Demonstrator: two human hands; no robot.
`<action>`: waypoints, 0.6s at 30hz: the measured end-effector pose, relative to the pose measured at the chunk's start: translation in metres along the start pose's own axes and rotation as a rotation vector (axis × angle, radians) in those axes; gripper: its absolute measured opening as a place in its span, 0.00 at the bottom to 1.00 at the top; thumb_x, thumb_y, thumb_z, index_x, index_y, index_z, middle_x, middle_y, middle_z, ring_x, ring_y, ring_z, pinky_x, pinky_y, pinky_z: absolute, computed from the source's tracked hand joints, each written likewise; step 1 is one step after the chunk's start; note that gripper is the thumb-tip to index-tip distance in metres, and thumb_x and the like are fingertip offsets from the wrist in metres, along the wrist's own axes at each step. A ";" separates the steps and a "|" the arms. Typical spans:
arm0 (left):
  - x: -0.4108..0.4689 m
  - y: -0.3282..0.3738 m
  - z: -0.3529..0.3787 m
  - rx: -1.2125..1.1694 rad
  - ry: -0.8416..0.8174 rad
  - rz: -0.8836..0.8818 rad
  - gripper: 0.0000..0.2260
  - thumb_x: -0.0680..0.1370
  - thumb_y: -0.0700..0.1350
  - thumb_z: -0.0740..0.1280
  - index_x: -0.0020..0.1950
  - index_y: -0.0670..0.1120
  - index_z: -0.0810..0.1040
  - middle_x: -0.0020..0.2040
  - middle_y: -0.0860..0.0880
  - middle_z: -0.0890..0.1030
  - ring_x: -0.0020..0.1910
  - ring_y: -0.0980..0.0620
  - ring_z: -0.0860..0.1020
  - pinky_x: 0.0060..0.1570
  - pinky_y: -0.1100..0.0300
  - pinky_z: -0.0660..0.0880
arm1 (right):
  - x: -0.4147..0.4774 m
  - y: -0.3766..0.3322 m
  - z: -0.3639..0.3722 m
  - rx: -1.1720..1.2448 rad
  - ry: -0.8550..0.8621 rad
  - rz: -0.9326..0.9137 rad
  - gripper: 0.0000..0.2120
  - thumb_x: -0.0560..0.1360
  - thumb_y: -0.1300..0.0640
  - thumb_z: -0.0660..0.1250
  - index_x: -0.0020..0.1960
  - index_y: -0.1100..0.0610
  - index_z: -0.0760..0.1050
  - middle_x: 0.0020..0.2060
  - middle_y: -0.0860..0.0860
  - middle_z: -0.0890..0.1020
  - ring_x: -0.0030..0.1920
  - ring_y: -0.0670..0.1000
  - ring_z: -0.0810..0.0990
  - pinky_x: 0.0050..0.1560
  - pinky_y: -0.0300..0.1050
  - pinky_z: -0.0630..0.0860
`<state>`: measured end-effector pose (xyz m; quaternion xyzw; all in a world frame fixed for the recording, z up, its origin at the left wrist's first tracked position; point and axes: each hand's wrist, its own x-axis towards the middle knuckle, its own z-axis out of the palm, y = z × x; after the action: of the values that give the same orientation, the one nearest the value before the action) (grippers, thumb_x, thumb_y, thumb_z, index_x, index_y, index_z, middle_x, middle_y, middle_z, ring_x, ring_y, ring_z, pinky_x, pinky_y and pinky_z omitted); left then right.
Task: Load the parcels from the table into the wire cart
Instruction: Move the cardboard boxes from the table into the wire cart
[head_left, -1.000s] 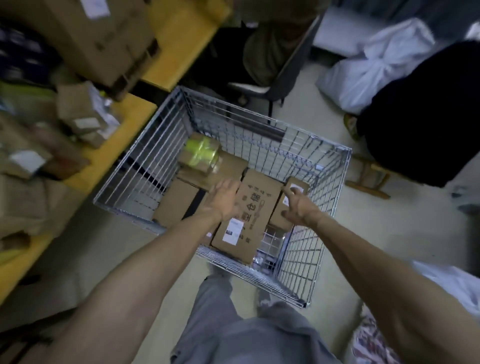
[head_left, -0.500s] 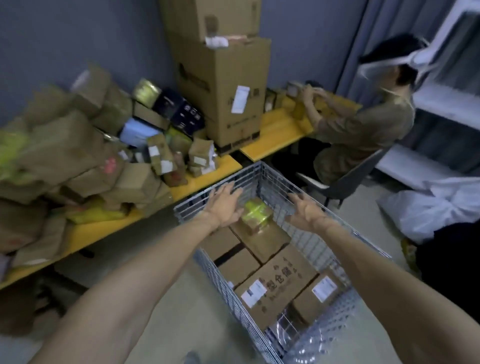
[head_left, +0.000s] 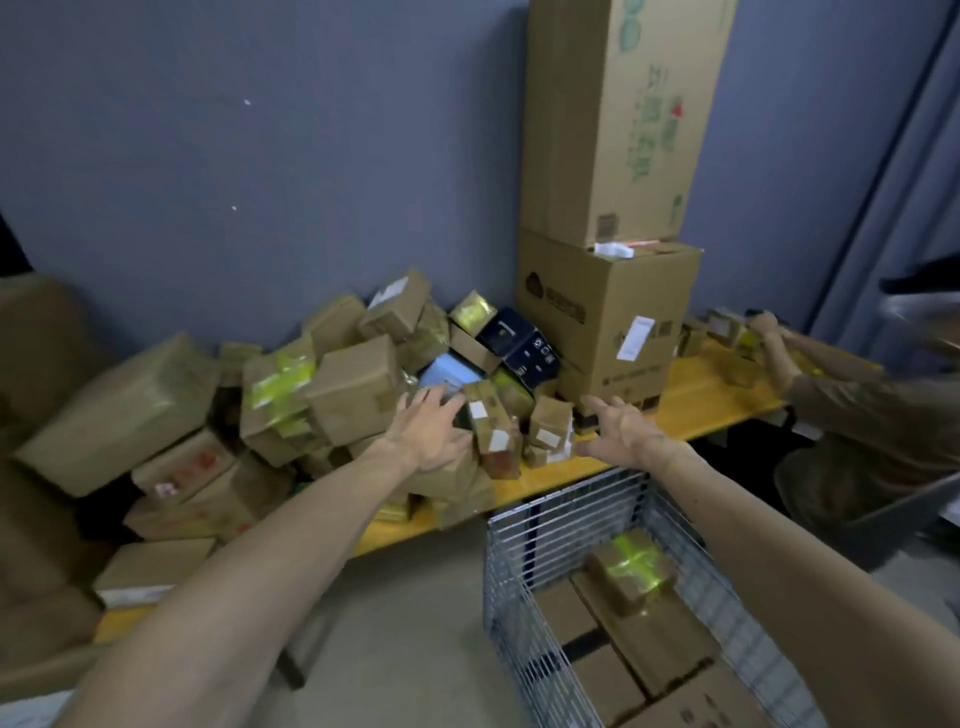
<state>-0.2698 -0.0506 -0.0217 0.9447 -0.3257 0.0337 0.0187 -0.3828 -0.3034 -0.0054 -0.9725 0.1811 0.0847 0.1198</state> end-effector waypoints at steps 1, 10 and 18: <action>0.000 -0.016 -0.005 -0.007 0.001 -0.017 0.28 0.80 0.60 0.60 0.78 0.52 0.60 0.78 0.46 0.58 0.77 0.44 0.56 0.75 0.44 0.55 | 0.004 -0.017 -0.002 -0.001 0.023 -0.017 0.41 0.76 0.39 0.66 0.80 0.49 0.50 0.75 0.58 0.59 0.74 0.62 0.60 0.70 0.59 0.63; 0.002 -0.102 -0.035 -0.070 0.054 -0.102 0.28 0.79 0.60 0.62 0.76 0.50 0.62 0.76 0.43 0.63 0.75 0.41 0.61 0.73 0.45 0.58 | 0.038 -0.109 -0.019 -0.014 0.081 -0.092 0.40 0.76 0.44 0.66 0.80 0.50 0.49 0.74 0.57 0.61 0.72 0.62 0.63 0.70 0.59 0.63; 0.036 -0.141 -0.040 -0.069 0.049 -0.110 0.29 0.80 0.60 0.61 0.78 0.50 0.60 0.78 0.43 0.59 0.76 0.41 0.60 0.75 0.43 0.57 | 0.096 -0.143 -0.037 0.006 0.105 -0.146 0.39 0.76 0.48 0.66 0.80 0.50 0.48 0.75 0.57 0.59 0.72 0.62 0.63 0.70 0.60 0.64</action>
<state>-0.1563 0.0401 0.0188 0.9588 -0.2739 0.0443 0.0611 -0.2369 -0.2151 0.0387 -0.9858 0.1159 0.0240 0.1190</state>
